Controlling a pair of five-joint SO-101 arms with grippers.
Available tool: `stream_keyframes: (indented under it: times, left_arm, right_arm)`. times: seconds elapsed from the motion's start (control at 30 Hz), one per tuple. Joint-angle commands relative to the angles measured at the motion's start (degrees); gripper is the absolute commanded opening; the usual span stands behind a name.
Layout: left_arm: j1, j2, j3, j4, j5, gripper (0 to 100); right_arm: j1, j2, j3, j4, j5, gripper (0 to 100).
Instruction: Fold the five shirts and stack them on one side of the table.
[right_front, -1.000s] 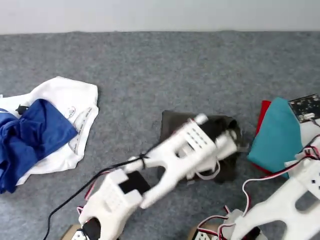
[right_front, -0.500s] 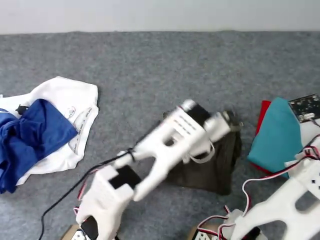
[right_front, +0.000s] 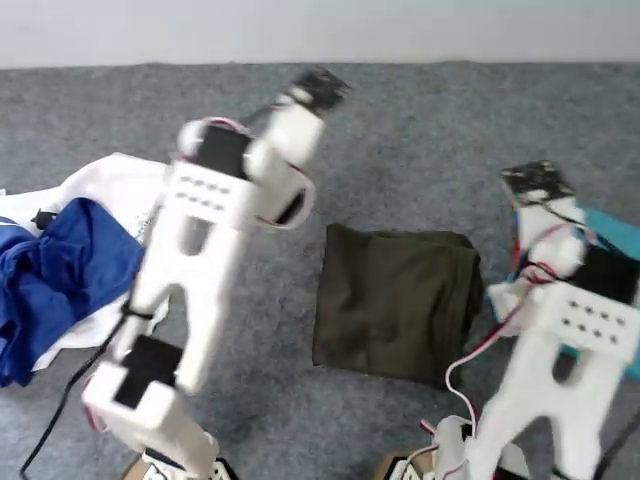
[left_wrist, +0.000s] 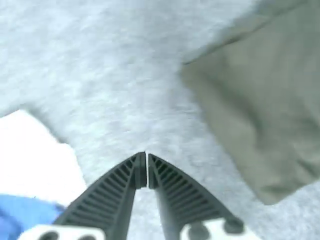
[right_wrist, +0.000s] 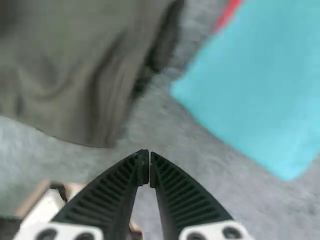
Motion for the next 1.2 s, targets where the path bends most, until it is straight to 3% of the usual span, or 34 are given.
stream_keyframes:
  times: [0.0, 0.2, 0.3, 0.47, 0.9, 1.17]
  left_arm:
    - [-6.51, -7.56, 3.91, 1.41, -2.29, 1]
    - [-16.35, -14.59, 12.35, 1.23, -13.27, 1]
    - [-20.66, -15.03, 14.46, 1.23, -14.07, 1]
    - [-25.58, -15.03, 15.69, 1.23, -14.15, 1]
    - [-26.20, -15.03, 18.07, 1.23, -13.98, 1]
    - [-26.20, -15.03, 18.07, 1.23, -13.98, 1]
  right_arm:
    - [-4.09, 4.44, -0.44, -5.41, -6.51, 1.6]
    - [-8.84, 15.08, -0.53, -15.34, -14.15, 7.0]
    - [-10.42, 19.91, -1.14, -18.51, -16.26, 15.8]
    - [-10.95, 26.33, -6.51, -18.77, -17.23, 16.5]
    - [-14.20, 43.30, -18.29, -19.38, -17.41, 16.4]
    - [-14.29, 49.98, -23.12, -19.38, -17.41, 5.8]
